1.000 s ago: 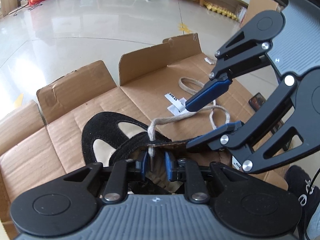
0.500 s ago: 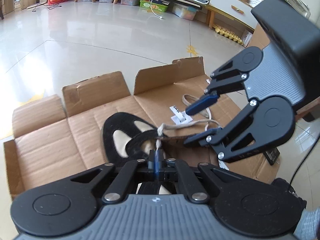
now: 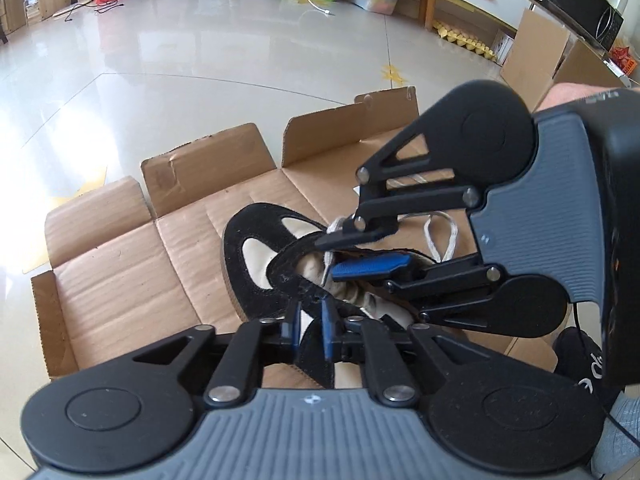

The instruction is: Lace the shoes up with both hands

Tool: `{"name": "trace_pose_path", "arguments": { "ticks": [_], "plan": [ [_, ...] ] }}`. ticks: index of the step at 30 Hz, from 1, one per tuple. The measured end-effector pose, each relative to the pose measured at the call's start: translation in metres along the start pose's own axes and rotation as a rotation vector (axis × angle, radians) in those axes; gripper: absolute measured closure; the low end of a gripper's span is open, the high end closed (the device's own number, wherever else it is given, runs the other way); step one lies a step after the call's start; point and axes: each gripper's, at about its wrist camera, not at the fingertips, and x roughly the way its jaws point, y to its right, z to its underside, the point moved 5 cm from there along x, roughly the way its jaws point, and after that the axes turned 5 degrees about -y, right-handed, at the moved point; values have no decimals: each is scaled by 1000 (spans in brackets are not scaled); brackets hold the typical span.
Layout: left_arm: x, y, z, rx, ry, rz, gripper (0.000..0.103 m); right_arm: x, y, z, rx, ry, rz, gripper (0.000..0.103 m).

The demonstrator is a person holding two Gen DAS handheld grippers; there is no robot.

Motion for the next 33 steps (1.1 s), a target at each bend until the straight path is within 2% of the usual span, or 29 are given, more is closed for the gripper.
{"name": "trace_pose_path", "arguments": {
  "ticks": [4,6,7,8,11,12,14,17,22,25,30,33],
  "plan": [
    [1,-3,0,12,-9,-7,72,11,-14,-4,-161,-38,12,87],
    [3,-5,0,16,-11,-7,67,16,-14,-5,-164,-47,12,89],
    [5,-6,0,15,-12,-5,64,18,-14,-6,-158,-49,13,93],
    [8,-9,0,10,-14,-2,60,20,-11,-6,-118,-42,15,100],
    [15,-20,-2,-15,-20,11,57,18,15,-4,171,6,-77,100],
    [17,-25,-2,-26,-23,20,57,17,26,-1,288,20,-123,100],
    [23,-32,-1,-49,-29,56,57,18,59,16,613,64,-271,100],
    [31,-40,0,-78,-33,114,57,23,86,36,867,110,-411,100],
    [38,-36,-3,-23,-20,133,56,18,88,47,1020,140,-497,99],
    [39,-32,-9,-13,-4,158,52,12,92,54,1100,180,-553,99],
    [45,-18,-16,69,-12,159,52,3,108,59,1208,205,-611,99],
    [46,-15,-14,79,-5,156,52,-5,119,67,1294,260,-654,103]
  ]
}}
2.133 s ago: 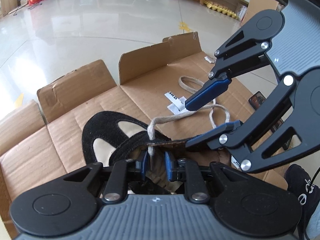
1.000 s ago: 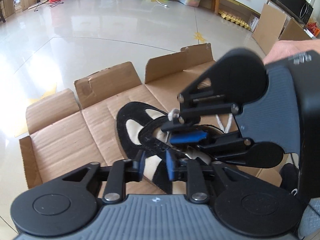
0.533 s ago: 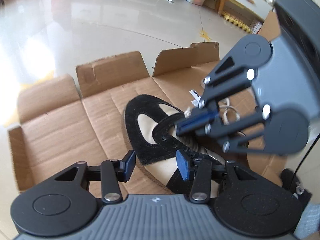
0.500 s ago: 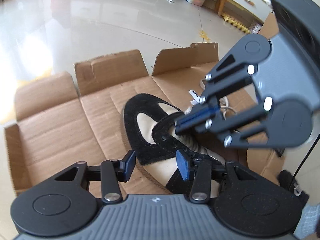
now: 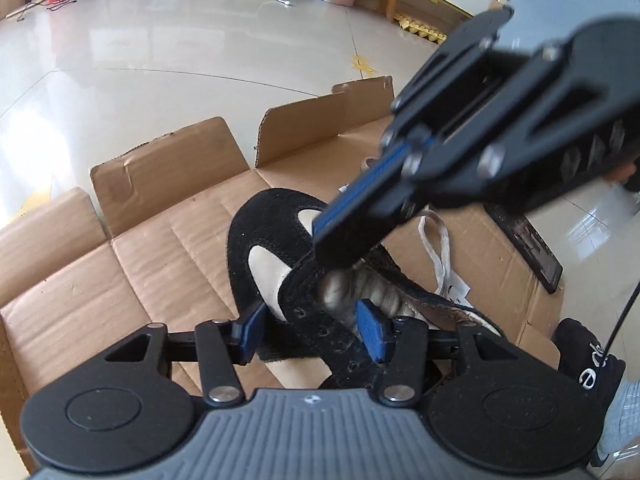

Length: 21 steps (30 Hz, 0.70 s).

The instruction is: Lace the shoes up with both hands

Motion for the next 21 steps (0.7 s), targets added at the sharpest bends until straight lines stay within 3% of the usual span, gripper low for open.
{"name": "trace_pose_path", "arguments": {
  "ticks": [1,5,8,11,14,17,21],
  "plan": [
    [1,3,0,8,6,6,52,-10,-2,-8,39,45,-74,103],
    [6,16,-7,47,-4,-11,50,-36,-27,-41,-75,92,-12,103],
    [-1,11,-5,7,4,2,51,-39,-27,-42,-171,29,112,101],
    [-13,6,-1,-28,13,19,51,-29,-21,-22,-250,-65,221,94],
    [-22,8,-2,-19,9,21,50,-10,-25,4,-354,-160,275,92],
    [-32,15,0,6,-8,25,40,8,-38,22,-512,-239,326,90],
    [-30,30,14,86,-66,-7,39,26,-51,36,-710,-316,369,80]
  ]
}}
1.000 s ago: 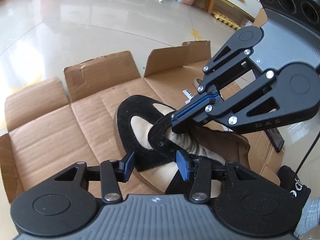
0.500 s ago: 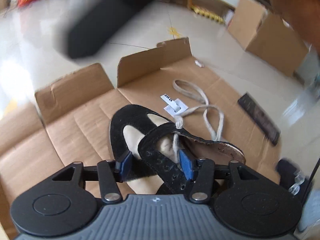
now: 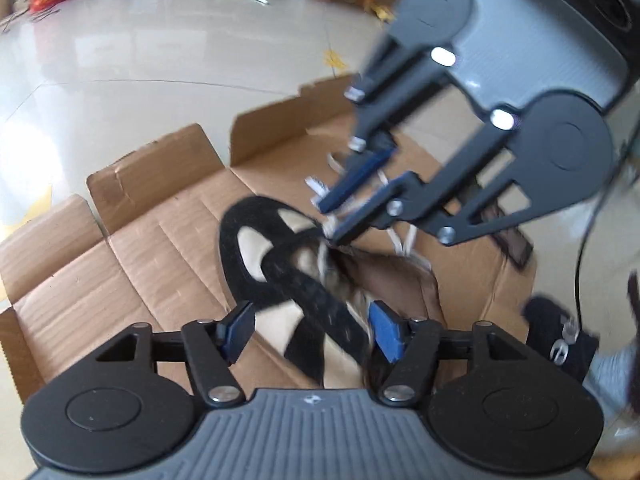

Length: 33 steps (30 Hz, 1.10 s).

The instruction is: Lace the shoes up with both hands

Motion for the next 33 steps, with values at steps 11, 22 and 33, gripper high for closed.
{"name": "trace_pose_path", "arguments": {
  "ticks": [11,22,33],
  "plan": [
    [25,17,8,117,-31,-59,38,50,-34,1,-398,-177,122,90],
    [37,8,10,102,23,-20,34,42,2,-2,-202,-151,-77,101],
    [46,19,11,171,15,-41,26,32,11,-15,-43,-78,-140,101]
  ]
}}
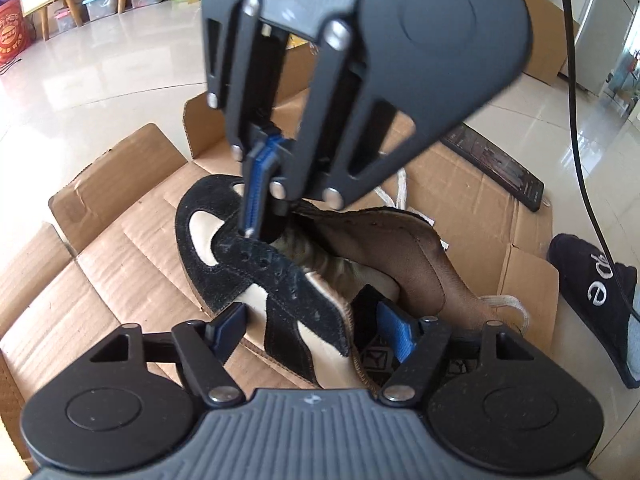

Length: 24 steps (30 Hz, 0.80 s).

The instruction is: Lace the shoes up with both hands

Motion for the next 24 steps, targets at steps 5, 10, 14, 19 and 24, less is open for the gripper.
{"name": "trace_pose_path", "arguments": {
  "ticks": [5,10,14,19,24],
  "plan": [
    [4,7,3,43,-18,-40,23,-22,8,-16,93,96,-67,102],
    [6,6,1,33,-35,-39,23,-28,19,-25,144,128,-96,102],
    [9,23,-2,114,-43,-85,23,-41,29,-35,224,196,-139,102],
    [15,24,-1,120,-54,-93,23,-70,43,-53,259,273,-145,102],
    [15,23,1,118,-57,-95,23,-109,51,-73,254,353,-148,102]
  ]
}}
